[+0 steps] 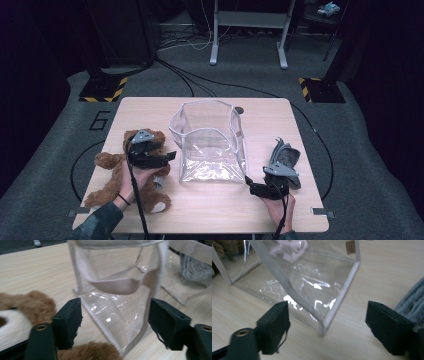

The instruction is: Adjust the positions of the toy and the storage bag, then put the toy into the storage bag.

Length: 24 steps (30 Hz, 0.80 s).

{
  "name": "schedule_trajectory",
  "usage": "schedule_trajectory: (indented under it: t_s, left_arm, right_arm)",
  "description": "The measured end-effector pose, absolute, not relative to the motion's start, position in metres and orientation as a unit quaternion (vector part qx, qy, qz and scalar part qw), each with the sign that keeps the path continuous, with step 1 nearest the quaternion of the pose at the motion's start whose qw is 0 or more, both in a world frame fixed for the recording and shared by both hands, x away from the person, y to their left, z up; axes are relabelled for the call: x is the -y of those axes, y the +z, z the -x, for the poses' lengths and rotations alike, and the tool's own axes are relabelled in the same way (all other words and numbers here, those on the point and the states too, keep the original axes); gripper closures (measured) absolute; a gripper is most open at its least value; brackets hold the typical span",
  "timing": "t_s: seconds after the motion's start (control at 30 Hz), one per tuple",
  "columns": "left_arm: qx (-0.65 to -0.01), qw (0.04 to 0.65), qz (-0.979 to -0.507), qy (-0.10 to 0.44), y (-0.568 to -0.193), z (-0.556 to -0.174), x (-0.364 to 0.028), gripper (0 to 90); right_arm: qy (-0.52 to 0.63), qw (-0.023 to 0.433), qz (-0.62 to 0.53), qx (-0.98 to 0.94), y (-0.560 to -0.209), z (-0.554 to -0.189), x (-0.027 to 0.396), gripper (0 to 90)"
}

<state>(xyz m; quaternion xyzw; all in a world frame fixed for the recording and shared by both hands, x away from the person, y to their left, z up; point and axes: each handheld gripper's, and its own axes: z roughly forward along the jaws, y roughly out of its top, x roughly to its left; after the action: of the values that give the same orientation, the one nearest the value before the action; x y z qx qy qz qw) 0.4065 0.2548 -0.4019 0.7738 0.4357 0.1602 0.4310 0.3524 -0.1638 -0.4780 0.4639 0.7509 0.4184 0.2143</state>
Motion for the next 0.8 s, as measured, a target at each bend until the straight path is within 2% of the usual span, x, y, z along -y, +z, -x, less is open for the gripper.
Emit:
schedule_trajectory:
  t_s: [0.3,0.4,0.57,0.7,0.8]
  left_arm:
    - [-0.473,0.414,-0.760,0.167,-0.397,-0.410,-0.277,0.0]
    - [-0.482,0.424,-0.748,0.170,-0.396,-0.411,-0.285,0.0]
    - [-0.488,0.430,-0.739,0.177,-0.397,-0.412,-0.295,0.0]
    - [-0.497,0.402,-0.746,0.186,-0.395,-0.414,-0.298,0.0]
    - [-0.499,0.403,-0.742,0.194,-0.396,-0.415,-0.301,0.0]
  right_arm:
    - [0.381,0.196,-0.474,-0.769,-0.510,-0.349,0.172,10.3]
    - [0.376,0.192,-0.480,-0.769,-0.517,-0.352,0.171,5.8]
    - [0.362,0.196,-0.481,-0.774,-0.522,-0.354,0.171,4.8]
    - [0.350,0.201,-0.475,-0.782,-0.526,-0.355,0.172,4.3]
    - [0.333,0.210,-0.470,-0.790,-0.529,-0.356,0.170,3.0]
